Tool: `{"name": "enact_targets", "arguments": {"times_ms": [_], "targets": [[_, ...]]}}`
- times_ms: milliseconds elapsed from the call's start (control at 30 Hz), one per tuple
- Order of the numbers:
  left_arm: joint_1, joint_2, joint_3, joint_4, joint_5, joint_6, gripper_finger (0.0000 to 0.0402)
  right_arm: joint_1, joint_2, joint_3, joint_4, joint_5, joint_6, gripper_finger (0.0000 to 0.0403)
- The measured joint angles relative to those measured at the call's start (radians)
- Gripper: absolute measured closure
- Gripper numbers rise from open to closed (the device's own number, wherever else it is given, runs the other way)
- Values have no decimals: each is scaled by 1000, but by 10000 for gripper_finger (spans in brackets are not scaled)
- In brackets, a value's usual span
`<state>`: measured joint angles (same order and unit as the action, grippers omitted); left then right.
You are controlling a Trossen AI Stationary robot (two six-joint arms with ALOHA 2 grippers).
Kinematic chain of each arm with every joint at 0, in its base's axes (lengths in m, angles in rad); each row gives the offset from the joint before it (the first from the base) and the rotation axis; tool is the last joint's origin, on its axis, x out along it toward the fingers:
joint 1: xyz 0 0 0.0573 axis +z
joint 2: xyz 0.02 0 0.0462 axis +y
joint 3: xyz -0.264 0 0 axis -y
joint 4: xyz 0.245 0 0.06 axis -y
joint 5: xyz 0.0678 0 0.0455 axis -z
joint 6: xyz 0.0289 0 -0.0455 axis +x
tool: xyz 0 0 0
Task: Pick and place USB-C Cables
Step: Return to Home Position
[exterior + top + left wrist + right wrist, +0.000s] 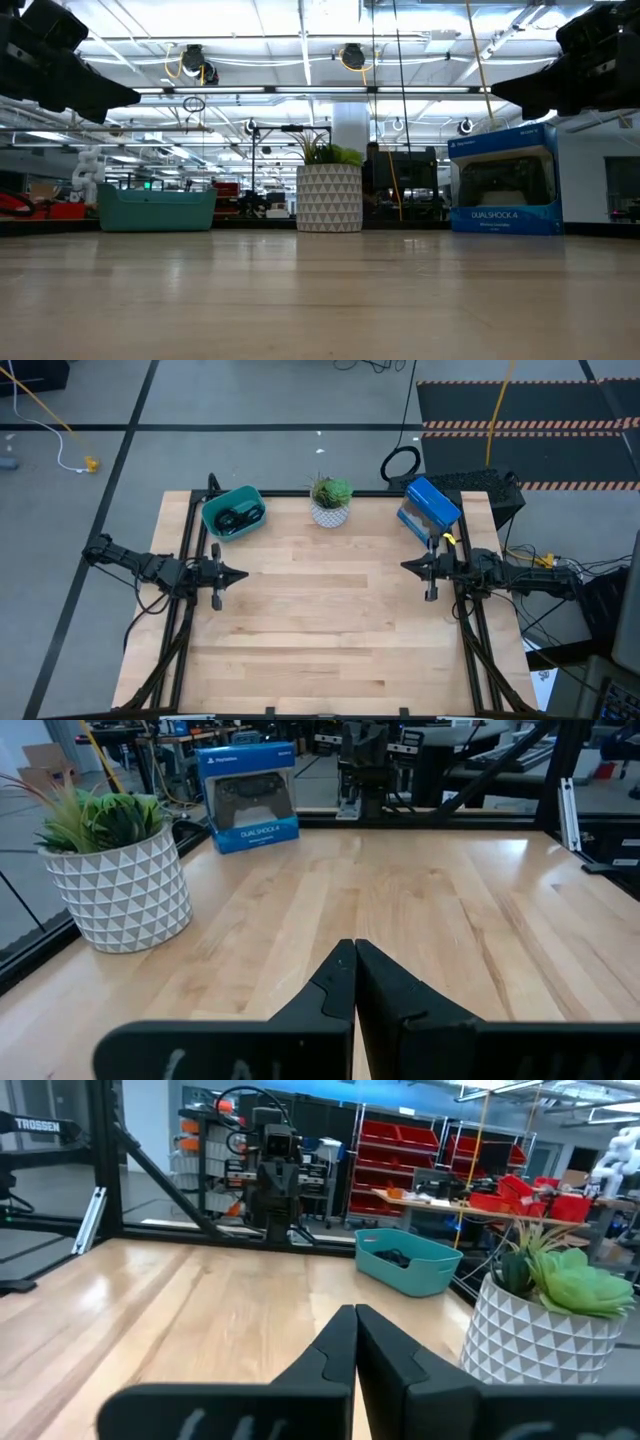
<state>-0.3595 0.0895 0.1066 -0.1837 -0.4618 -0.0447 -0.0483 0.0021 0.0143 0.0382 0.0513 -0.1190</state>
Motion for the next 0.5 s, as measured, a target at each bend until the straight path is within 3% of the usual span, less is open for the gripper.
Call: {"name": "enact_targets", "arguments": {"times_ms": [500], "targets": [[0,0,0,22,9,37,398,0,1,0,-1,0,28,403]]}}
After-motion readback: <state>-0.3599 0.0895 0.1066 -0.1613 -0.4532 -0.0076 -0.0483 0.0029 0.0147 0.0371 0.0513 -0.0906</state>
